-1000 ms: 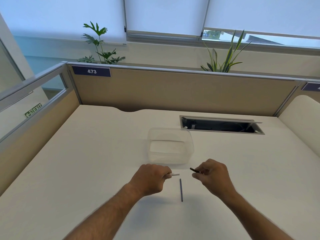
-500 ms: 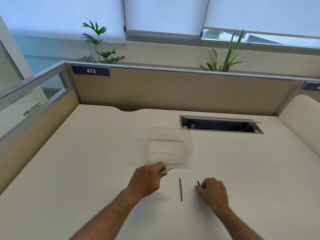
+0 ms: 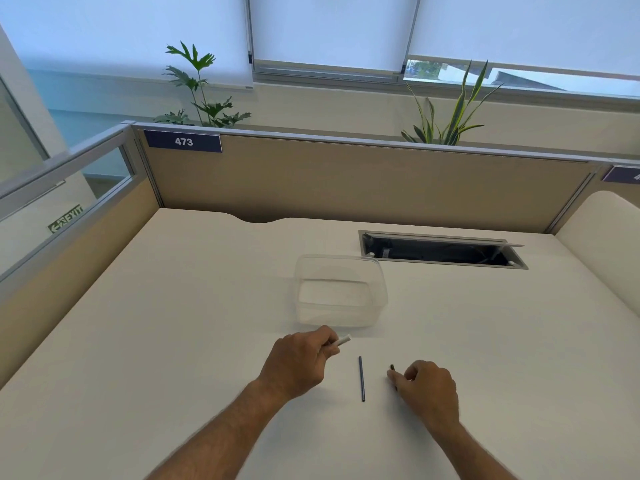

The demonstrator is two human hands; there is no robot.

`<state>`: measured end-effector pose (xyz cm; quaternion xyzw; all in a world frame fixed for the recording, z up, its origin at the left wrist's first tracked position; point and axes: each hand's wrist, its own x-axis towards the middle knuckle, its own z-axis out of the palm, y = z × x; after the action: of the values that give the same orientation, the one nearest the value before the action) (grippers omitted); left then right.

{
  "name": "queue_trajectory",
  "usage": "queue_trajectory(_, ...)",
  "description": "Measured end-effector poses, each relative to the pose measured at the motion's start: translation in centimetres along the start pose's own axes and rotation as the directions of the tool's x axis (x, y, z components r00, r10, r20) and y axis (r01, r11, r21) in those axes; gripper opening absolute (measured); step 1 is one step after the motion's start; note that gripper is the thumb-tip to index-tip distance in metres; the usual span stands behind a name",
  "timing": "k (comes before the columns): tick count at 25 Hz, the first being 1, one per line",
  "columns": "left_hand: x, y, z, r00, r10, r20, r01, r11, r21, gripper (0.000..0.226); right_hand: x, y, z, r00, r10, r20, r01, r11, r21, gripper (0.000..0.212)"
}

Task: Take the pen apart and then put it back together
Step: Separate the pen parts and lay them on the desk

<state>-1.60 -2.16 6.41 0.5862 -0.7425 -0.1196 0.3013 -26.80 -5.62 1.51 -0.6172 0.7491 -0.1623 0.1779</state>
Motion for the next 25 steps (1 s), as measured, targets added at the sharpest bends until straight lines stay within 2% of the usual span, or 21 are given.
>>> queue_trajectory(4,-0.3,-0.1,0.3,0.999,-0.013,-0.030,0.012,0.999,-0.035,0.005,-0.3,-0.9,-0.5,0.992,-0.070,-0.109,0.079,0.993,0.085,0.026)
queue_trajectory(8,-0.4,0.0,0.7,0.993,-0.107,-0.048,0.098,0.982,-0.163,0.009,-1.1,-3.2,0.3,0.988,-0.134,0.076,0.125,0.985,0.119,0.022)
queue_trajectory(13,-0.8,-0.1,1.1,0.967,-0.250,-0.052,0.217,0.911,-0.352,0.015,-0.9,-5.1,1.0,0.973,-0.051,0.226,0.043,0.998,0.043,0.030)
queue_trajectory(17,-1.1,-0.4,1.3,0.942,-0.328,-0.067,0.269,0.861,-0.431,0.017,-0.6,-5.8,1.2,0.961,0.011,0.275,-0.001,0.999,-0.035,0.033)
queue_trajectory(25,-1.1,-0.6,1.2,0.942,-0.329,-0.066,0.265,0.850,-0.455,0.017,-0.3,-5.9,1.6,0.952,0.023,0.305,-0.009,0.999,-0.048,0.029)
